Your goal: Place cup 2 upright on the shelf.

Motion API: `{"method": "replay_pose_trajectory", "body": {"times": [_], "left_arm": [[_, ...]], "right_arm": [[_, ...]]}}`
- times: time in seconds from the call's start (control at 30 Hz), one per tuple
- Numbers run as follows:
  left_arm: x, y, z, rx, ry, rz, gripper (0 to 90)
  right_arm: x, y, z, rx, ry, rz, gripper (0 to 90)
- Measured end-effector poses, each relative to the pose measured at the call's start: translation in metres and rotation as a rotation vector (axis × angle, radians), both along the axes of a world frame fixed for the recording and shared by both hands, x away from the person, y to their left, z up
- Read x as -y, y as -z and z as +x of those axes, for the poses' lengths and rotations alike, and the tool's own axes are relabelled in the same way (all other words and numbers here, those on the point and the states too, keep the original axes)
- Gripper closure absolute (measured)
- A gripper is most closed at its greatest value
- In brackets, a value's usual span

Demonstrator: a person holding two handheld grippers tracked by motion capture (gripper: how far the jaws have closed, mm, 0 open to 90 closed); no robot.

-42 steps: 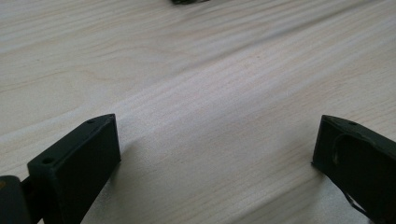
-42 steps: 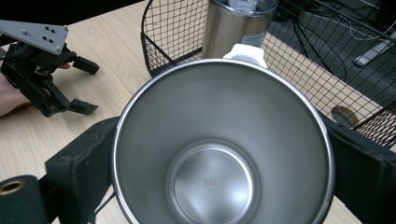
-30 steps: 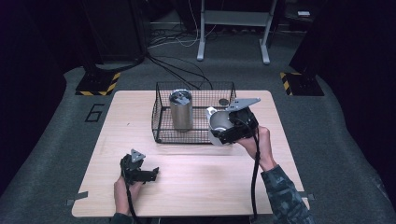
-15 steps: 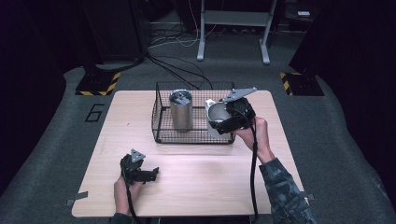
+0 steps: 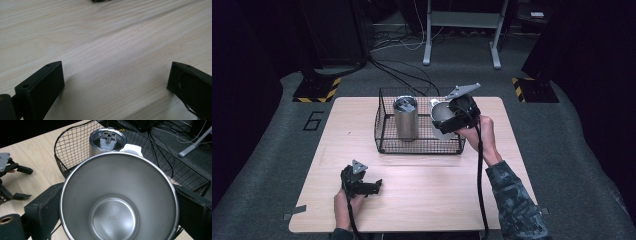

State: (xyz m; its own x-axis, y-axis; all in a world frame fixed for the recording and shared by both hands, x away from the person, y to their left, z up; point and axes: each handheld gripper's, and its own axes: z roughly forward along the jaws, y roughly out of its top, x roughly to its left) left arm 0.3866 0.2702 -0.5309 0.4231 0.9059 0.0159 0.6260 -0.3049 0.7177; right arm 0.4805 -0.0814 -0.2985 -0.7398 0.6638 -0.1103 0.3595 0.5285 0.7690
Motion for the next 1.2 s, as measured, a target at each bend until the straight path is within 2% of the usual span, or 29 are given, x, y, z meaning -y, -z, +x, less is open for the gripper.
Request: {"method": "replay_pose_trajectory", "body": {"times": [0.43,0.8,0.93,1.0,1.2], "left_arm": [[0.0,0.0,0.0,-0.001,0.002,-0.002,0.3],[0.0,0.0,0.0,-0.006,0.006,0.001,0.3],[-0.001,0.0,0.0,-0.004,0.007,0.008,0.3],[-0.001,-0.001,0.0,-0.01,0.01,0.008,0.3],[-0.001,-0.001,0.0,-0.013,0.01,0.001,0.3]], "right_arm": [[-0.006,-0.003,0.029,-0.009,0.031,-0.006,5.4],[-0.011,0.002,0.053,-0.048,0.075,-0.022,5.4],[-0.013,0.006,0.062,-0.055,0.092,-0.024,5.4],[-0.013,0.009,0.067,-0.058,0.092,-0.044,5.4],[-0.015,0.019,0.079,-0.08,0.109,-0.059,5.4]]}}
